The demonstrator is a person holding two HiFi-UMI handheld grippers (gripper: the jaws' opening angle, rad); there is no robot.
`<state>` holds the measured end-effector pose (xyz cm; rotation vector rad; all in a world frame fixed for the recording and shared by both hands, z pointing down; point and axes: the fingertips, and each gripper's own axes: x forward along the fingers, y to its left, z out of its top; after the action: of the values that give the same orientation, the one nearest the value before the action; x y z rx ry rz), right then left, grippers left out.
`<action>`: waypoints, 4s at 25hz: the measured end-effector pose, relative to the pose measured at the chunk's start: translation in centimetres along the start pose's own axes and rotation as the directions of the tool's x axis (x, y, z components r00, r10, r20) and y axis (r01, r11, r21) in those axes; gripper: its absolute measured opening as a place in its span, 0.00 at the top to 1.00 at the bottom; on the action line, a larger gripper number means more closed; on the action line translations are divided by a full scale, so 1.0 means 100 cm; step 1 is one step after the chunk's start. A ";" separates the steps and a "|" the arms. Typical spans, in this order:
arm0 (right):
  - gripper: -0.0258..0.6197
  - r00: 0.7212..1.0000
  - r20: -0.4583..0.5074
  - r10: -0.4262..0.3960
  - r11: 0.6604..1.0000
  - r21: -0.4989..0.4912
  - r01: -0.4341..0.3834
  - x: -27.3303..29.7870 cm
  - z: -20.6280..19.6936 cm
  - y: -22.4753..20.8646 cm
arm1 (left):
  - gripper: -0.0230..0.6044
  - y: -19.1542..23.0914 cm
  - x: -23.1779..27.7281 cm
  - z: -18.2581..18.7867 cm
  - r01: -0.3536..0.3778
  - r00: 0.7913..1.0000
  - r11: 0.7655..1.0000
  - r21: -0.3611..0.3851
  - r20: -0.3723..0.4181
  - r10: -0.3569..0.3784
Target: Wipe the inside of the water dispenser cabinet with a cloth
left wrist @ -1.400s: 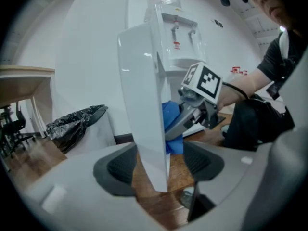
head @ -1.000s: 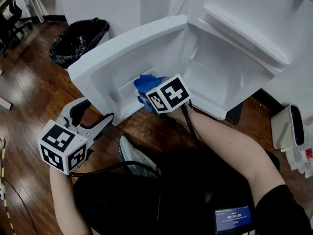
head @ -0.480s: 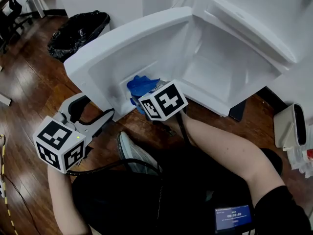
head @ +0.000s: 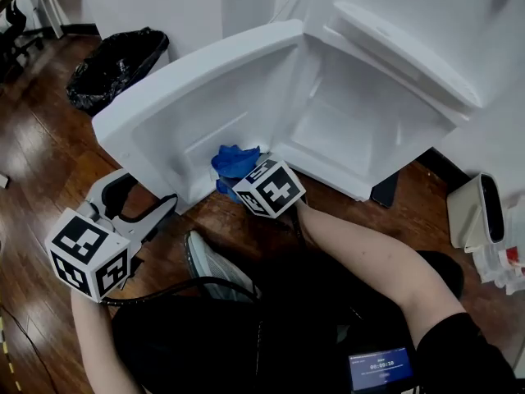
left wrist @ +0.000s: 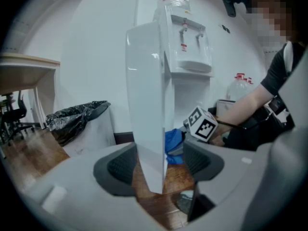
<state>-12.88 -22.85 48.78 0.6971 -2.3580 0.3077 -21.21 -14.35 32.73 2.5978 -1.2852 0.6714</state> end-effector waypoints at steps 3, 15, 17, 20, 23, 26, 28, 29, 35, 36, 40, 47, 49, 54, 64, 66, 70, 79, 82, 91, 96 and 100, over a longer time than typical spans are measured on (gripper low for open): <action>0.73 0.981 -0.099 -0.166 0.981 0.088 0.175 -0.032 -0.040 -0.071 | 0.48 0.000 0.001 -0.001 0.005 1.000 1.000 0.003 0.000 -0.005; 0.73 0.924 0.121 -0.363 0.894 0.324 0.309 -0.159 0.047 -0.157 | 0.50 -0.002 0.002 -0.004 0.026 1.000 0.999 -0.019 0.002 -0.026; 0.73 0.889 0.217 -0.403 0.888 0.328 0.322 -0.182 0.079 -0.145 | 0.50 -0.002 0.002 -0.005 0.029 1.000 0.999 -0.014 -0.002 -0.029; 0.73 0.844 0.370 -0.390 0.907 0.315 0.280 -0.208 0.123 -0.112 | 0.50 -0.004 0.001 -0.007 0.028 1.000 1.000 -0.008 -0.009 -0.028; 0.73 0.793 0.512 -0.330 0.936 0.289 0.202 -0.234 0.167 -0.071 | 0.50 -0.004 0.001 -0.007 0.026 1.000 1.000 -0.006 -0.010 -0.026; 0.73 0.705 0.635 -0.316 0.948 0.233 0.216 -0.277 0.201 -0.041 | 0.50 -0.004 0.003 0.003 0.030 0.999 0.999 0.013 0.029 -0.030; 0.73 0.642 0.692 -0.329 0.943 0.208 0.260 -0.305 0.214 -0.032 | 0.50 -0.005 0.002 0.012 0.039 0.997 0.999 0.026 0.070 -0.041; 0.73 0.624 0.708 -0.330 0.941 0.191 0.280 -0.312 0.219 -0.029 | 0.50 -0.007 0.001 0.015 0.047 0.995 0.998 0.031 0.081 -0.050; 0.73 0.621 0.782 -0.060 0.983 -0.063 0.175 -0.289 0.255 0.063 | 0.46 -0.023 -0.011 0.009 0.123 0.984 0.976 0.180 0.105 -0.143; 0.73 0.615 0.789 -0.004 0.979 -0.123 0.164 -0.281 0.259 0.085 | 0.45 -0.024 -0.012 0.009 0.134 0.981 0.974 0.183 0.114 -0.157; 0.73 0.591 0.788 0.171 0.918 -0.346 0.195 -0.251 0.250 0.156 | 0.42 -0.028 -0.017 0.008 0.230 0.952 0.964 0.134 0.176 -0.252; 0.73 0.698 0.644 0.313 0.848 -0.520 0.099 -0.172 0.178 0.176 | 0.41 -0.011 -0.025 0.001 0.434 0.867 0.901 -0.019 0.282 -0.411; 0.73 0.742 0.582 0.332 0.848 -0.528 0.034 -0.141 0.151 0.173 | 0.41 -0.009 -0.018 -0.024 0.440 0.878 0.896 -0.053 0.233 -0.418; 0.73 0.838 0.423 0.345 0.849 -0.521 -0.087 -0.063 0.095 0.166 | 0.42 0.000 -0.017 -0.063 0.452 0.883 0.881 -0.143 0.212 -0.418; 0.72 0.971 0.197 0.137 0.853 -0.523 -0.014 0.003 0.005 0.045 | 0.42 0.070 -0.051 -0.033 0.334 0.848 0.882 -0.334 0.514 -0.126; 0.72 0.981 0.186 0.050 0.871 -0.490 0.048 -0.015 -0.005 0.002 | 0.42 0.063 -0.055 -0.020 0.348 0.838 0.890 -0.296 0.524 -0.153; 0.72 0.983 0.146 -0.116 0.920 -0.357 0.161 -0.060 -0.026 -0.073 | 0.42 0.040 -0.062 0.001 0.347 0.849 0.915 -0.205 0.483 -0.214; 0.72 0.910 0.310 -0.274 0.959 0.017 0.282 -0.161 0.042 -0.094 | 0.49 -0.035 -0.100 0.114 0.224 0.870 0.973 0.050 0.439 -0.223; 0.72 0.857 0.486 -0.171 0.981 0.004 0.194 -0.216 0.131 -0.045 | 0.51 -0.033 -0.130 0.165 0.111 0.813 0.993 -0.040 0.578 -0.068; 0.73 0.771 0.554 -0.314 0.898 -0.090 0.431 -0.260 0.287 -0.009 | 0.62 0.060 -0.184 0.127 -0.323 0.524 0.855 -0.407 0.676 0.519; 0.72 0.850 0.492 -0.189 0.954 -0.114 0.278 -0.215 0.307 0.040 | 0.64 0.076 -0.219 0.120 -0.371 0.387 0.783 -0.500 0.683 0.619; 0.72 0.862 0.504 -0.047 0.963 -0.208 0.174 -0.191 0.323 0.113 | 0.67 0.080 -0.250 0.116 -0.390 0.273 0.731 -0.559 0.688 0.672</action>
<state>-23.71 -18.20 11.44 0.8650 -2.7553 -0.2516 -37.02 -5.42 10.53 2.1478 -2.3749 -0.9771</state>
